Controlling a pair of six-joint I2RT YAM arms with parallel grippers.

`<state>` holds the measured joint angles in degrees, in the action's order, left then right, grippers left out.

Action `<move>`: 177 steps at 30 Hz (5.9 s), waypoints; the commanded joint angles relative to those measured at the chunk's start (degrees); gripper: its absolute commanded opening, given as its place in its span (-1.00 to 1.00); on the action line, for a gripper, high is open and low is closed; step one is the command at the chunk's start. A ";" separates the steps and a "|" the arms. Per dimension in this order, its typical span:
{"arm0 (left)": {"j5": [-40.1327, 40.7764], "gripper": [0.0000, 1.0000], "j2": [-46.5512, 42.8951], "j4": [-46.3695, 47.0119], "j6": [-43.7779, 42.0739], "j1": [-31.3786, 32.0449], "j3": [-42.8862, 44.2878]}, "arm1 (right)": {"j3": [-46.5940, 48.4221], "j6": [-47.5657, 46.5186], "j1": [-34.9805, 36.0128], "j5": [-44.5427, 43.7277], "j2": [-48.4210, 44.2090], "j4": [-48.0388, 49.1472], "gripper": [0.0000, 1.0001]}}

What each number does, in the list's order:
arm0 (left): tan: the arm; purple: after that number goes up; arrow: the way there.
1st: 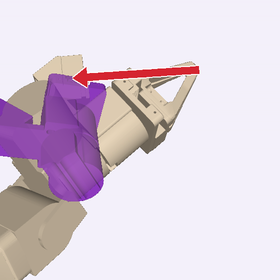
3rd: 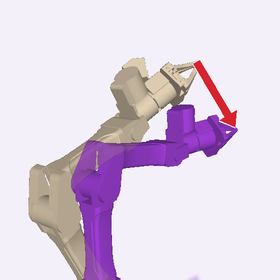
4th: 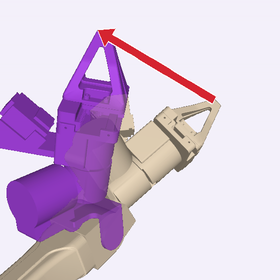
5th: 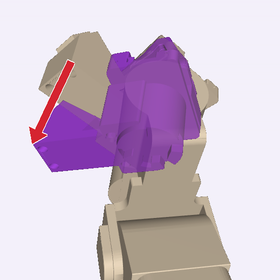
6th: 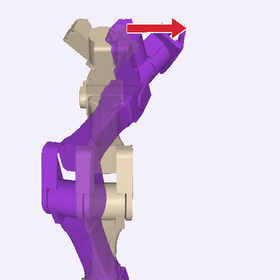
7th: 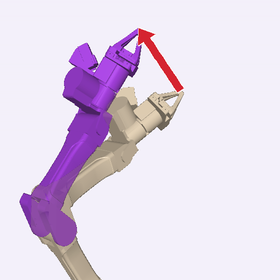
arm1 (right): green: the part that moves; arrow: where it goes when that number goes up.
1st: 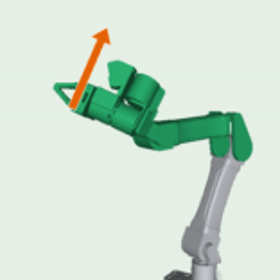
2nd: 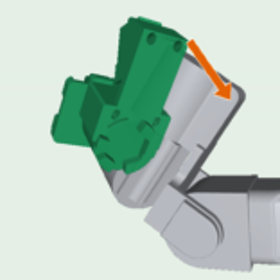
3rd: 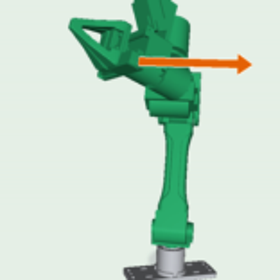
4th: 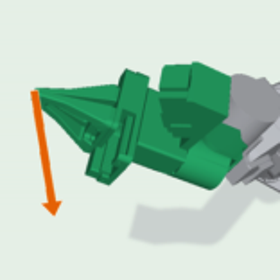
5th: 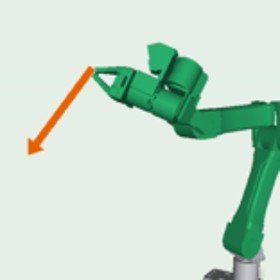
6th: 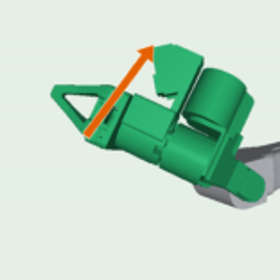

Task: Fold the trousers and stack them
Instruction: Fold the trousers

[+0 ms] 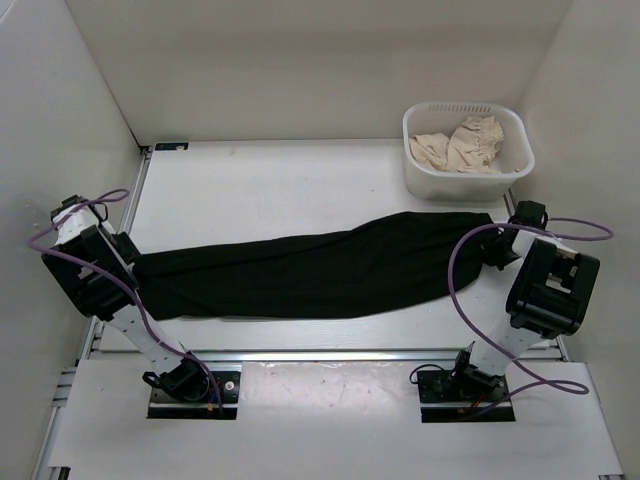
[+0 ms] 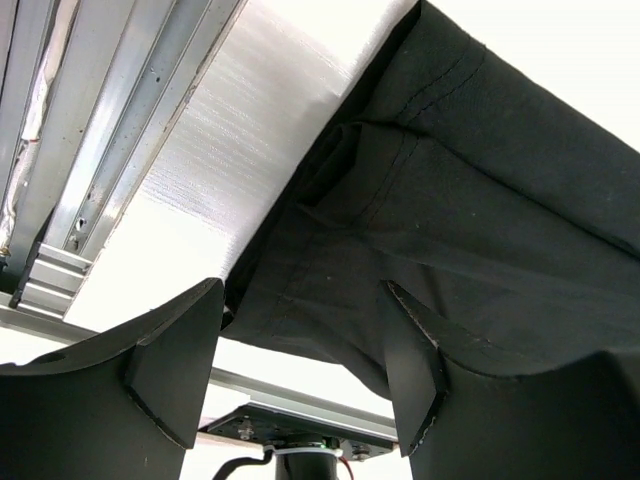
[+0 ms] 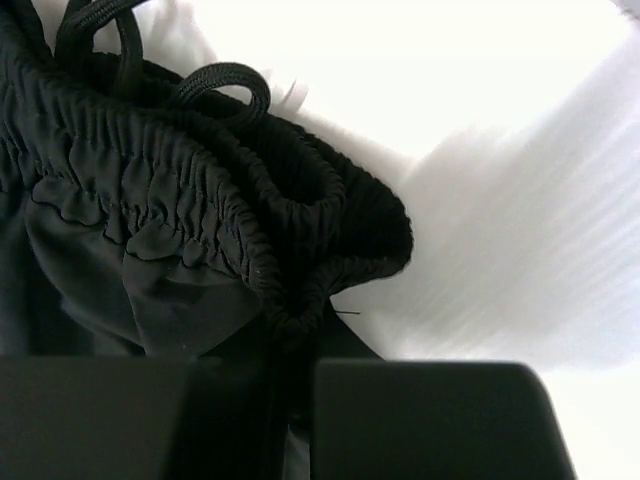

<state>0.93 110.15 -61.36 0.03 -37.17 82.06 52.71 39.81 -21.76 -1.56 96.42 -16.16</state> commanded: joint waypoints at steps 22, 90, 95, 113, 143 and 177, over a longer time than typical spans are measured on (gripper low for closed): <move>1.27 0.50 0.95 -0.60 -0.03 4.91 1.35 | 31.29 -10.55 92.31 -49.06 8.94 -15.83 -1.00; -9.19 1.00 -1.51 -8.33 -0.03 11.14 3.56 | 33.49 -12.40 49.89 2.47 -14.70 -44.39 -1.00; -9.81 1.00 -2.13 -7.19 -0.03 15.89 0.29 | 52.43 -13.35 69.46 7.18 9.09 -47.02 -1.00; -8.22 1.00 0.15 -6.05 -0.03 19.50 0.72 | 75.96 -25.46 83.97 13.69 37.27 -49.40 -0.02; -20.00 0.03 8.86 -9.48 -0.03 54.83 7.15 | 18.40 -15.02 75.55 6.00 9.21 1.22 -1.00; -10.07 0.33 5.70 -5.61 -0.03 55.89 11.80 | 21.14 -25.51 89.22 -15.68 -8.87 -17.15 -0.39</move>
<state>-9.69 121.27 -67.51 0.16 18.61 91.09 76.14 8.93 75.81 -13.63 96.20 -34.04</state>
